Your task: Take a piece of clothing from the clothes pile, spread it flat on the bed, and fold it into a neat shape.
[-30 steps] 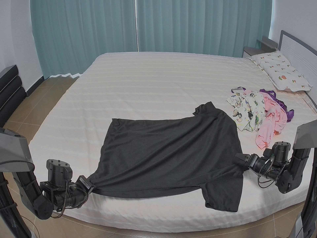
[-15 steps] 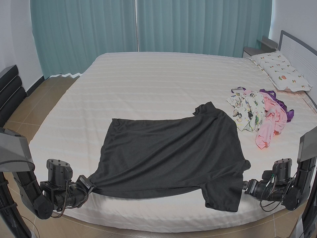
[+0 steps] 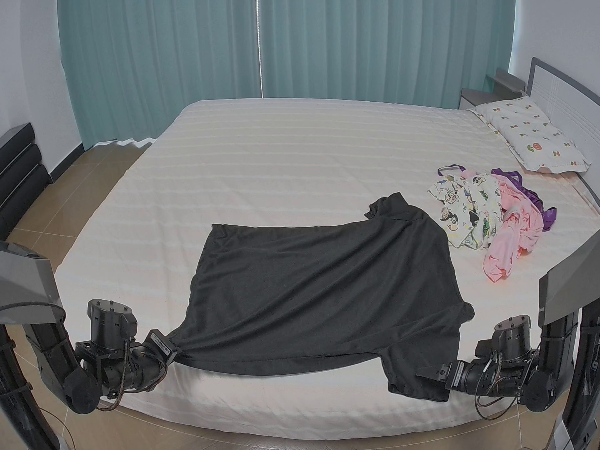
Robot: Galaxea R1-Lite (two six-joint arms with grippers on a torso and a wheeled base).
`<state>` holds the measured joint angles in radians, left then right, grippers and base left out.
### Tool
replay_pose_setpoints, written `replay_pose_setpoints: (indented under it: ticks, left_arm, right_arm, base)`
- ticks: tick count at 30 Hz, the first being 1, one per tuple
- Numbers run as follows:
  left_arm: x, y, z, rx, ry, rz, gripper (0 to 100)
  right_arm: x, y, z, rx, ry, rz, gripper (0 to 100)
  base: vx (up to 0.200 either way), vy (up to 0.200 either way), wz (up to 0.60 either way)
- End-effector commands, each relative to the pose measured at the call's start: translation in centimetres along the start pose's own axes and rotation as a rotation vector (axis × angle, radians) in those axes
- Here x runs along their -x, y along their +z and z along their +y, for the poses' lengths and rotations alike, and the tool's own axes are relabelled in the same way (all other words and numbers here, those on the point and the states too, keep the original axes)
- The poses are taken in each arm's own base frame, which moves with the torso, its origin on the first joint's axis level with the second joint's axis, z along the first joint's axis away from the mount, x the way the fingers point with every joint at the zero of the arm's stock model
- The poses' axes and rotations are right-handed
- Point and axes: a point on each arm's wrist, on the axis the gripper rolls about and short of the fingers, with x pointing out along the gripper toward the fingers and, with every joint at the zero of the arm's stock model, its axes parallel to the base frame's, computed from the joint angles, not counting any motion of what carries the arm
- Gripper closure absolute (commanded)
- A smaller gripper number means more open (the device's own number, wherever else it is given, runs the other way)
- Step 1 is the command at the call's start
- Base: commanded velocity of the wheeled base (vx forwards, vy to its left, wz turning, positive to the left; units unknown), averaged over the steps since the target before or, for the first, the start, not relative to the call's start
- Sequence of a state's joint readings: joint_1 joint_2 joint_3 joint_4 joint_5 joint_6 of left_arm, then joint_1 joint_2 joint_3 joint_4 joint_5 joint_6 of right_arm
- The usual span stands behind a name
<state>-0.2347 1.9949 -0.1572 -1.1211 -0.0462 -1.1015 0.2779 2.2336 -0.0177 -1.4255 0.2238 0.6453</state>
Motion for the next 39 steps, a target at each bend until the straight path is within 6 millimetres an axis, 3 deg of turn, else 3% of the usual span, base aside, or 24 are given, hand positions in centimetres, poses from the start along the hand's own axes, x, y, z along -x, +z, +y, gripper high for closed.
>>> replay_pose_setpoints:
  ticks: [1, 2, 11, 24, 32, 33, 39]
  left_arm:
    - [0.0, 0.0, 0.0, 0.000, -0.002, -0.001, 100]
    - [-0.1, 0.0, 0.0, 0.000, 0.000, 0.000, 100]
    - [-0.1, 0.0, 0.0, -0.002, 0.003, 0.001, 100]
    - [-0.3, -0.4, 0.8, -0.102, 0.036, 0.035, 100]
    - [0.2, -1.0, 1.4, -0.152, 0.055, 0.069, 100]
    - [0.3, -1.1, 1.6, -0.160, 0.059, 0.073, 0]
    - [0.3, -1.1, 1.7, -0.162, 0.067, 0.078, 0]
  right_arm:
    - [-0.5, -1.1, -0.3, -0.002, -0.029, 0.048, 0]
    - [-0.5, -1.0, -0.3, -0.012, -0.030, 0.045, 100]
    - [1.4, -0.2, -0.7, -0.040, -0.077, 0.030, 100]
    - [3.9, 0.8, -3.1, 0.010, -0.187, 0.038, 100]
    - [3.9, 0.7, -3.1, 0.016, -0.189, 0.043, 100]
    - [3.9, 0.7, -3.1, 0.016, -0.189, 0.043, 100]
    - [3.9, 0.7, -3.1, 0.015, -0.187, 0.046, 100]
  base:
    - [0.000, 0.000, 0.00]
    - [0.000, 0.000, 0.00]
    - [0.000, 0.000, 0.00]
    - [0.000, 0.000, 0.00]
    - [0.000, 0.000, 0.00]
    - [0.000, 0.000, 0.00]
    - [0.000, 0.000, 0.00]
